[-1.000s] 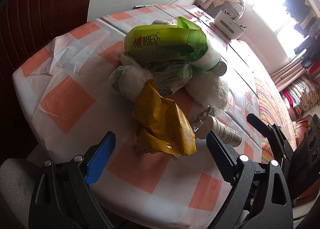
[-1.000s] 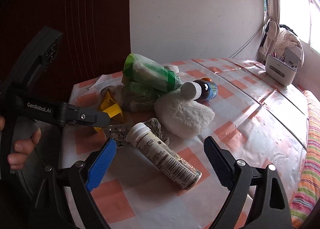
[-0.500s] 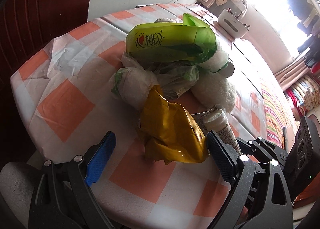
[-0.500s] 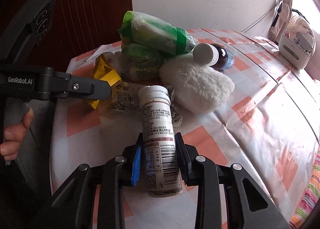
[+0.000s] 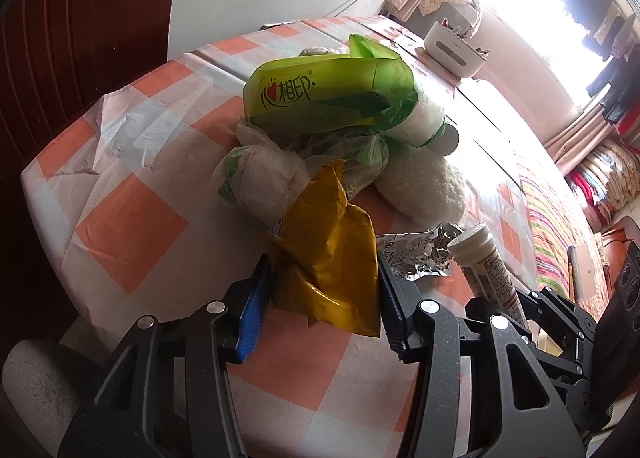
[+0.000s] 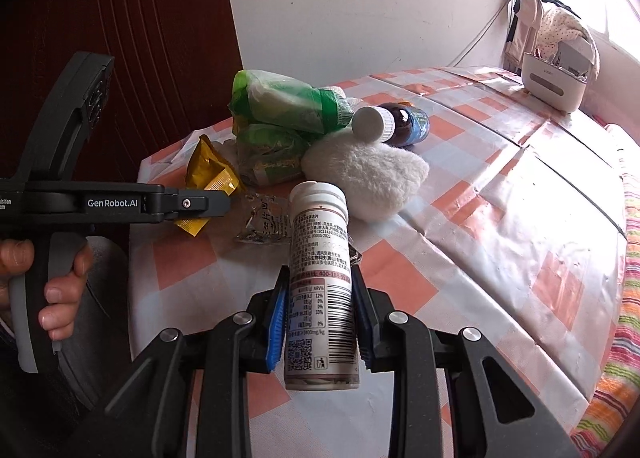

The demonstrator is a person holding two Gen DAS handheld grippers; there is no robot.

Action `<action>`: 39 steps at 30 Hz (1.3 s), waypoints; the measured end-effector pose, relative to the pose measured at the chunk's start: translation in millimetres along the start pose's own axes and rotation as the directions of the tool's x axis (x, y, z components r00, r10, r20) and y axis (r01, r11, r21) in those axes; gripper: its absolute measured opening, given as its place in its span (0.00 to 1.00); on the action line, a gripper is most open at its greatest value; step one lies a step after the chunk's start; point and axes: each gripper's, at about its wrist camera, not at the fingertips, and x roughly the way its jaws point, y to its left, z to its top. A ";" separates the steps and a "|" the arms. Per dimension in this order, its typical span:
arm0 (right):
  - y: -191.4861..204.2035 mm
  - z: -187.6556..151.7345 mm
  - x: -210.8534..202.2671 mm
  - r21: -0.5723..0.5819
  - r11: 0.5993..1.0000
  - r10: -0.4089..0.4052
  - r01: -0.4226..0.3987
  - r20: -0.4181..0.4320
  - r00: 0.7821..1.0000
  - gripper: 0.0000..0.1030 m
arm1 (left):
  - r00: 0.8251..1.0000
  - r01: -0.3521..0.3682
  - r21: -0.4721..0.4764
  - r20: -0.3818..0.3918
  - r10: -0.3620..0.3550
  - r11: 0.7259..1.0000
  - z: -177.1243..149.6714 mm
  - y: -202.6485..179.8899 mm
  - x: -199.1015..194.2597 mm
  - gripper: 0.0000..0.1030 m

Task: Collect trash
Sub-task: 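Grasp the yellow wrapper with the left gripper and lift it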

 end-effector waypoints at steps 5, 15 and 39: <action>-8.3 3.9 -9.0 0.048 0.999 -0.017 0.015 0.041 0.999 0.27 | 1.000 0.003 0.041 0.029 -0.005 0.999 0.1 -7.5 -7.0 0.37; -18.8 -2.1 -22.2 0.112 0.991 -0.082 0.073 0.077 0.994 0.27 | 0.998 0.024 0.081 0.047 -0.028 0.996 -6.0 -21.4 -14.0 0.30; -38.5 -45.1 -69.1 0.274 0.940 -0.241 0.202 0.115 0.964 0.27 | 0.995 0.085 0.284 0.024 -0.096 0.955 -44.9 -91.7 -22.8 0.29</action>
